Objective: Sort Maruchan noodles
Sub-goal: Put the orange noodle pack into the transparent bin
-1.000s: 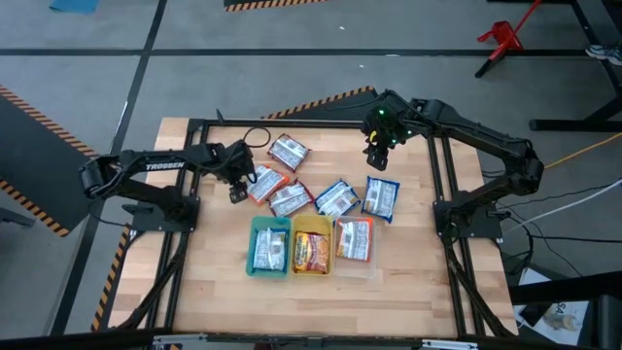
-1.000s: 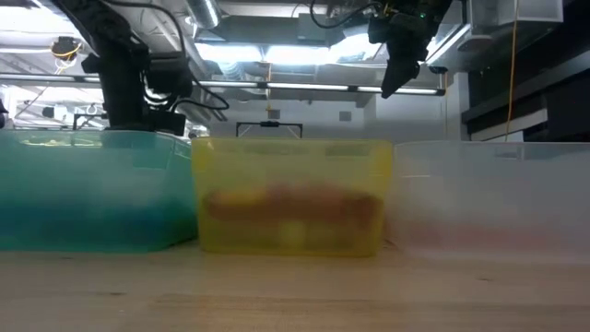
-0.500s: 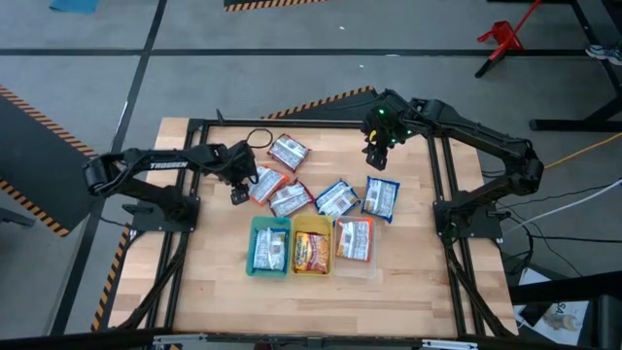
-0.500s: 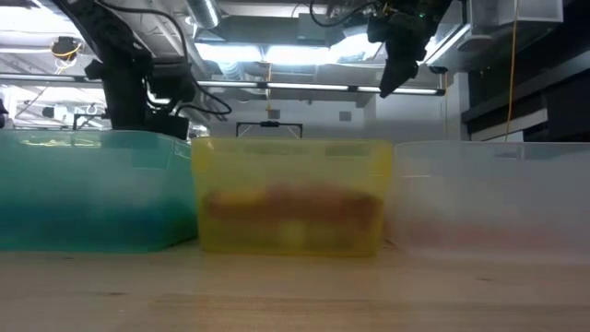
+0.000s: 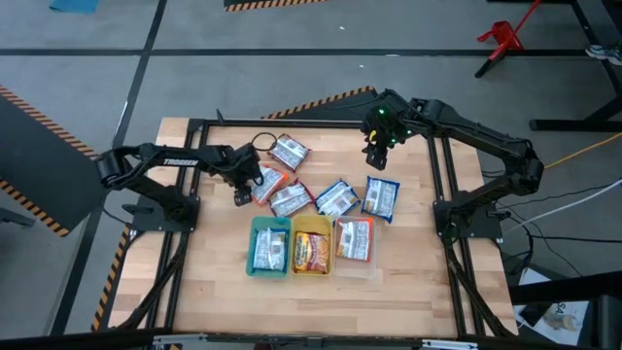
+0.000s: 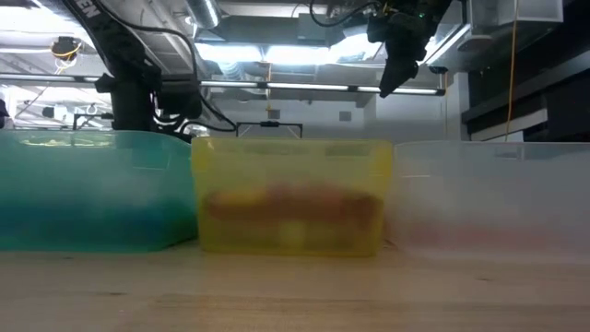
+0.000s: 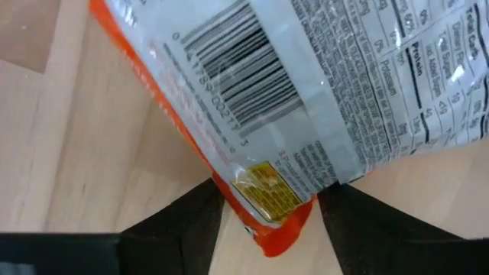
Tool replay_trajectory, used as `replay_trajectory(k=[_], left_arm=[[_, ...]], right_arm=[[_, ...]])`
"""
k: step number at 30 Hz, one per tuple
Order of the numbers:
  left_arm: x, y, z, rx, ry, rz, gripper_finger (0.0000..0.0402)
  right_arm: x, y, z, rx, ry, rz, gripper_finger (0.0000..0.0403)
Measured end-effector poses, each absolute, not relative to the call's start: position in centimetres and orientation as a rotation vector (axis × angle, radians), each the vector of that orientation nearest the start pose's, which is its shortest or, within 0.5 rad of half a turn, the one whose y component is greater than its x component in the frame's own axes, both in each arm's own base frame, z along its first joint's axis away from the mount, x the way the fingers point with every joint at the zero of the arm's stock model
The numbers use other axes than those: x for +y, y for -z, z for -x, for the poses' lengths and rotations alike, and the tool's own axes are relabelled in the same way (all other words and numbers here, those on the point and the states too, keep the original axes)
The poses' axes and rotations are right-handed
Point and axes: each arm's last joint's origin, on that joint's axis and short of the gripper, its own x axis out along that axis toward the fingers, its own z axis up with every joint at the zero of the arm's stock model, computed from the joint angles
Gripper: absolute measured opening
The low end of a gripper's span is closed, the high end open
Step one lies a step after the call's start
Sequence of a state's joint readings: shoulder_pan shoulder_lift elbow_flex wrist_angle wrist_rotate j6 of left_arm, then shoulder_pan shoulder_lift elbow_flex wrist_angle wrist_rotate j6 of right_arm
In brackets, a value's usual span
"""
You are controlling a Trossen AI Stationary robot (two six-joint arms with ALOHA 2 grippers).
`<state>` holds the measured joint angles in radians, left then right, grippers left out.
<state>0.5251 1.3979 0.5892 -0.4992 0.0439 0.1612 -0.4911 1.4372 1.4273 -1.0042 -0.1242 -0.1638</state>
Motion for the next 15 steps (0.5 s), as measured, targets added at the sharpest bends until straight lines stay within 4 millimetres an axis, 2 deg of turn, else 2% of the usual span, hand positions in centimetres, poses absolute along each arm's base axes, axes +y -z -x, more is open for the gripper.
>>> replay_trajectory(k=[4,11,15], left_arm=[[10.58,-13.44,-18.46,1.287,-0.313,0.228,0.0147],[10.72,-13.44,-18.52,1.284,-0.348,0.215,0.0016],[10.72,-13.43,-18.52,1.279,-0.369,0.240,0.0005]], right_arm=[[-12.96,-34.08,-24.98,0.992,0.253,-0.159,0.0163],[-12.98,-34.12,-25.03,0.986,0.255,-0.157,0.0163],[-12.99,-34.11,-25.04,0.986,0.255,-0.157,0.0163]])
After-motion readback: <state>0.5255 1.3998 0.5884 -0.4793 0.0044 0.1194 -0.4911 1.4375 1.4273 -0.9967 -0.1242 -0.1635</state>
